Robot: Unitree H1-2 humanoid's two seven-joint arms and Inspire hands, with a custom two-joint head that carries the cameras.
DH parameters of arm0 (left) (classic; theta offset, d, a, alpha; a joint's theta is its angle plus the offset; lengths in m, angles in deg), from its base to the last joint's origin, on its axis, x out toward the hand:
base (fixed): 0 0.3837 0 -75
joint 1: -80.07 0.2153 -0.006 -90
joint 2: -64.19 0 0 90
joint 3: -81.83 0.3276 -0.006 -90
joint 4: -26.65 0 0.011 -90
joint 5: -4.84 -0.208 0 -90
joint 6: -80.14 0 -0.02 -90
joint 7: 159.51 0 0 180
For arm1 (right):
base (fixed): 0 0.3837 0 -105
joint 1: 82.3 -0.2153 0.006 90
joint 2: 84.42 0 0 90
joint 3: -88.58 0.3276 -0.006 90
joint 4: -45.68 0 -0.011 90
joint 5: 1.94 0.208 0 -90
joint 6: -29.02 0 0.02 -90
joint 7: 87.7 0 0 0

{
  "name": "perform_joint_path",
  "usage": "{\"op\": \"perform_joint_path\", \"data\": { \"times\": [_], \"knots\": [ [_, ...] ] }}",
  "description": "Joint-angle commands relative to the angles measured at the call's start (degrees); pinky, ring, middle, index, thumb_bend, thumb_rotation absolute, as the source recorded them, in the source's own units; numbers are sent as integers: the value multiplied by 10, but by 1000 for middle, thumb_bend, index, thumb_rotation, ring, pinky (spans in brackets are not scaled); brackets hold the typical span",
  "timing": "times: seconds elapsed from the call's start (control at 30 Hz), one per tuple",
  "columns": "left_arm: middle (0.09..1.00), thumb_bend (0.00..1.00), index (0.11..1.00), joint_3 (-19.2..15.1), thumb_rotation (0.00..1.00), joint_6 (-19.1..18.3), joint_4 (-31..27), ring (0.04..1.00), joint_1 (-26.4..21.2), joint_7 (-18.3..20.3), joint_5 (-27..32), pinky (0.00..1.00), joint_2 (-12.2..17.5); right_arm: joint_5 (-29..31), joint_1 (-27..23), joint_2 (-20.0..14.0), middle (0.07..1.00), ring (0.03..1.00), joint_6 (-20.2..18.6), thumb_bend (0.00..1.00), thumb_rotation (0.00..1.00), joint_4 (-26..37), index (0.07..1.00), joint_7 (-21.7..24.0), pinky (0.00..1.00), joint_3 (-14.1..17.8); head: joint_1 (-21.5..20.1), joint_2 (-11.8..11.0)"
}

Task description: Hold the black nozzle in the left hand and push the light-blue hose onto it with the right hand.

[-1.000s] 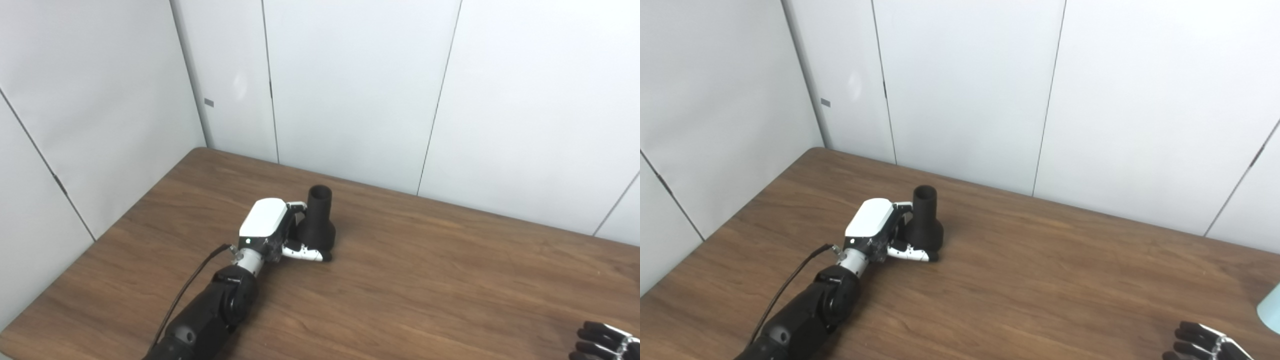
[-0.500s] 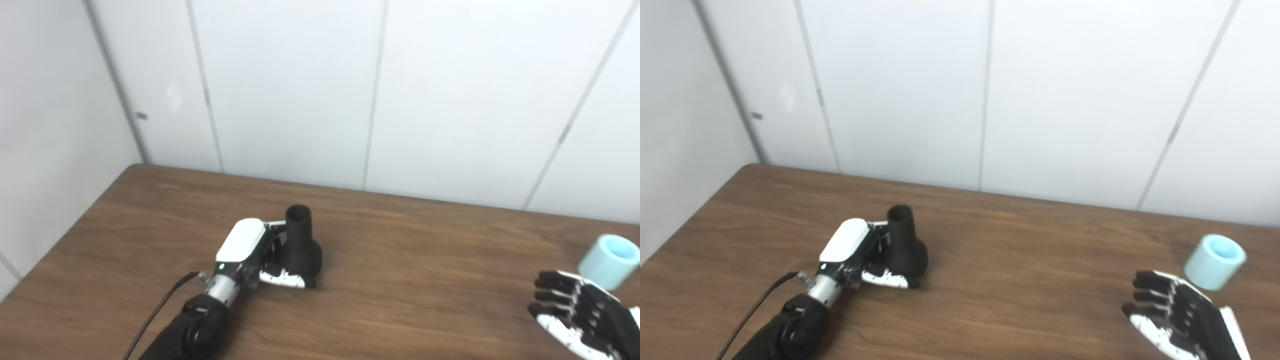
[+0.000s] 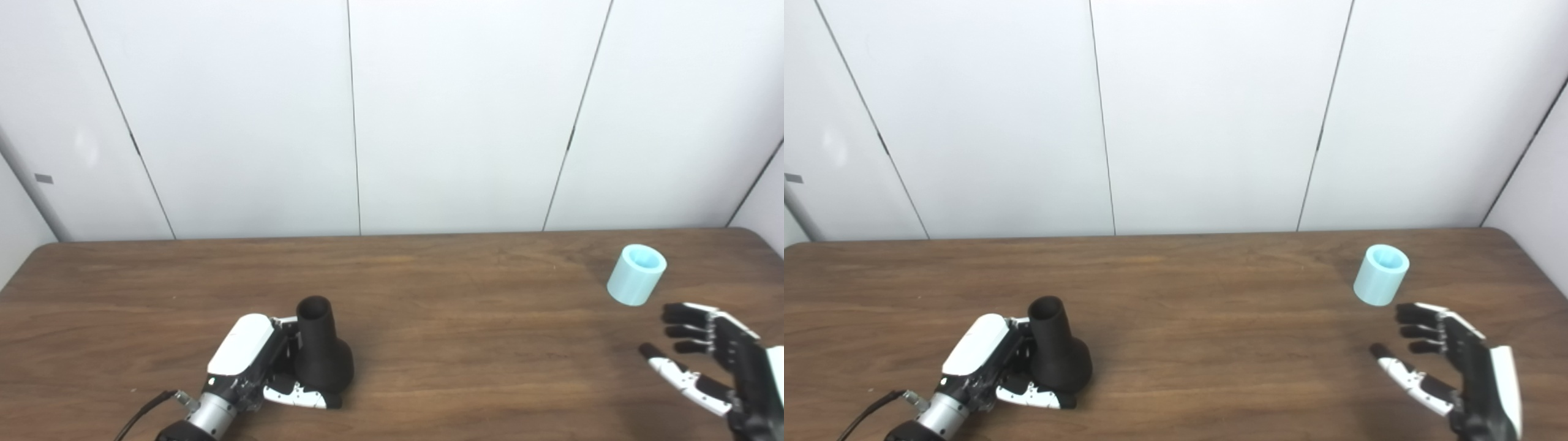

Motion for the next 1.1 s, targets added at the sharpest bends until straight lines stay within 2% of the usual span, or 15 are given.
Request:
{"op": "perform_joint_path", "data": {
  "times": [0.0, 0.1, 0.13, 0.2, 0.27, 0.3, 0.37, 0.47, 0.57, 0.7, 0.9, 0.97, 1.07],
  "knots": [
    [183, 518, 484, 21, 39, 24, 18, 113, 21, -10, -9, 69, -21, -17, -23, -6, 612, 586, 43, 344, 0, 1, 591, -31, 508, 15, -7, 0],
    [218, 518, 485, 31, 40, 35, 18, 121, 19, -15, -29, 77, -24, -37, -39, -9, 607, 579, 48, 351, 0, -13, 579, -52, 501, 24, -18, -3],
    [343, 521, 485, 35, 20, 41, 20, 152, 18, -18, -36, 96, -25, -44, -46, -9, 618, 592, 43, 371, 0, -18, 589, -57, 511, 25, -23, -4],
    [446, 523, 485, 42, 4, 50, 24, 181, 15, -26, -47, 115, -29, -60, -60, -11, 625, 595, 24, 408, 46, -26, 605, -61, 498, 25, -27, -4],
    [442, 519, 519, 48, 0, 54, 27, 235, 13, -31, -55, 148, -33, -72, -72, -13, 682, 643, 6, 532, 194, -32, 663, -60, 515, 24, -28, -4],
    [442, 518, 524, 57, 0, 55, 30, 244, 11, -38, -59, 154, -35, -78, -81, -16, 693, 652, -8, 552, 216, -38, 673, -56, 521, 23, -28, -3],
    [438, 517, 526, 70, 0, 57, 37, 321, 6, -44, -63, 222, -39, -77, -96, -21, 755, 717, -26, 697, 320, -48, 750, -49, 596, 21, -29, -3],
    [448, 519, 520, 91, 0, 57, 51, 341, -3, -55, -65, 247, -42, -78, -117, -31, 838, 795, -52, 807, 390, -64, 842, -36, 675, 16, -28, -1],
    [466, 521, 505, 115, 0, 57, 66, 337, -13, -74, -68, 243, -43, -77, -137, -39, 865, 821, -67, 876, 436, -82, 872, -32, 704, 13, -30, -2],
    [466, 521, 505, 138, 0, 57, 83, 326, -25, -94, -78, 236, -48, -44, -167, -41, 893, 856, -81, 885, 417, -119, 894, -26, 748, 17, -29, -2],
    [479, 522, 493, 163, 0, 57, 109, 327, -40, -126, -94, 231, -62, -51, -204, -54, 888, 838, -98, 922, 442, -187, 900, -32, 733, 2, -32, -3],
    [472, 522, 501, 168, 0, 57, 116, 309, -44, -131, -97, 219, -67, -37, -214, -53, 890, 841, -95, 909, 423, -200, 911, -33, 737, 3, -34, -4],
    [480, 522, 491, 170, 0, 57, 118, 354, -44, -124, -101, 256, -72, -12, -231, -54, 908, 877, -78, 869, 382, -237, 921, -35, 796, 8, -34, -2]
  ]
}}
